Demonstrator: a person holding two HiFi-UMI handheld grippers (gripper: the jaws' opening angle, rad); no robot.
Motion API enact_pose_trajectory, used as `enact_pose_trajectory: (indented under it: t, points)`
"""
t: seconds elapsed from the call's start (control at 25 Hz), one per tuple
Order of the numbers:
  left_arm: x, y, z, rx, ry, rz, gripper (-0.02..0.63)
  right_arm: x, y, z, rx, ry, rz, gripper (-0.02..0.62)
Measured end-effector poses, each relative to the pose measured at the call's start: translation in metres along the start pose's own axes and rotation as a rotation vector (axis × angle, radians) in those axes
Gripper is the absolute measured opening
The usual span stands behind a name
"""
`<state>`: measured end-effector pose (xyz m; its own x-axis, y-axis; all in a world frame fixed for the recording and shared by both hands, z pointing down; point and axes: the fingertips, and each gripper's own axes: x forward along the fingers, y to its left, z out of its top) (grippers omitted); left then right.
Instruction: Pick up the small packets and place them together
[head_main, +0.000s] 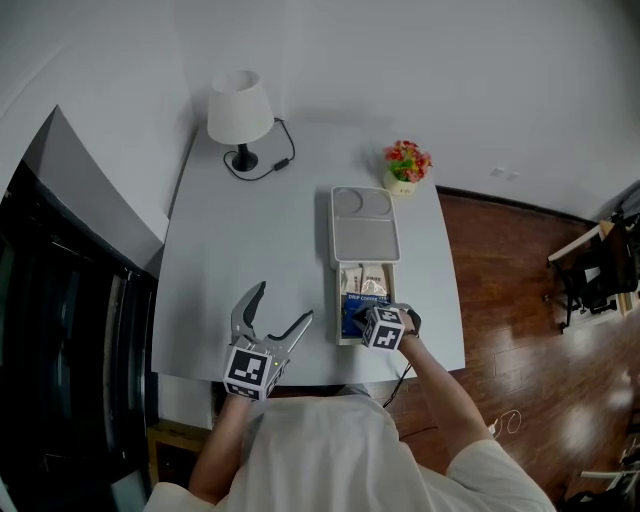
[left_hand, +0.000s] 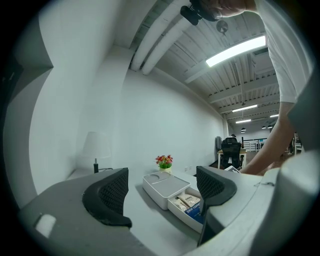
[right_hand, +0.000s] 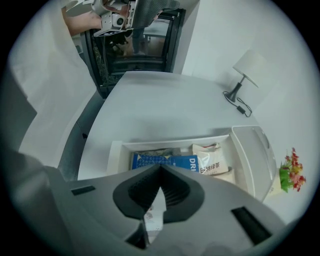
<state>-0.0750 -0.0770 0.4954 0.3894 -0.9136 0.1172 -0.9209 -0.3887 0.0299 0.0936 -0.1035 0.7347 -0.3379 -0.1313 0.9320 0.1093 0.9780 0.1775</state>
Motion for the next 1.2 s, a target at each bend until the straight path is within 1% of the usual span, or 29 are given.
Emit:
enact_pose_trajectory:
  t: [0.12, 0.36, 0.52, 0.6, 0.64, 0.68, 0.76, 0.84, 0.92, 1.0, 1.04, 1.12, 1.2]
  points:
    - [0.002, -0.004, 0.005, -0.001, -0.015, -0.013, 0.411, -0.005, -0.005, -0.002, 0.018, -0.023, -0.033, 0.018]
    - [0.003, -0.006, 0.003, 0.007, -0.01, -0.023, 0.411, -0.027, -0.011, 0.009, 0.11, -0.101, -0.079, 0.015]
    - [0.005, -0.008, 0.003, 0.012, -0.008, -0.033, 0.411, -0.037, -0.015, 0.01, 0.143, -0.147, -0.134, 0.014]
    - [0.006, -0.01, 0.003, 0.008, -0.002, -0.04, 0.411, -0.045, -0.02, 0.012, 0.184, -0.191, -0.167, 0.012]
    - [0.007, -0.012, 0.005, 0.003, -0.007, -0.048, 0.411, -0.051, -0.023, 0.014, 0.228, -0.229, -0.184, 0.012]
    - [0.009, -0.014, 0.007, -0.002, -0.012, -0.057, 0.411, -0.057, -0.027, 0.015, 0.294, -0.282, -0.198, 0.011]
    - [0.011, -0.015, 0.008, -0.009, -0.013, -0.072, 0.411, -0.076, -0.036, 0.018, 0.468, -0.432, -0.214, 0.02]
    - [0.014, -0.015, 0.009, -0.015, -0.013, -0.089, 0.411, -0.103, -0.046, 0.019, 0.641, -0.632, -0.225, 0.023]
    - [0.017, -0.014, 0.012, -0.022, -0.016, -0.108, 0.411, -0.137, -0.053, 0.02, 0.774, -0.844, -0.236, 0.023]
    - [0.02, -0.014, 0.014, -0.029, -0.019, -0.131, 0.411, -0.172, -0.056, 0.018, 0.856, -1.021, -0.255, 0.023]
    - [0.021, -0.014, 0.015, -0.032, -0.02, -0.144, 0.411, -0.188, -0.056, 0.014, 0.879, -1.086, -0.275, 0.023]
    - [0.025, -0.015, 0.016, -0.033, -0.018, -0.174, 0.408, -0.215, -0.055, 0.005, 0.902, -1.165, -0.331, 0.029]
    - [0.03, -0.019, 0.017, -0.029, -0.011, -0.207, 0.407, -0.235, -0.051, -0.008, 0.915, -1.195, -0.394, 0.032]
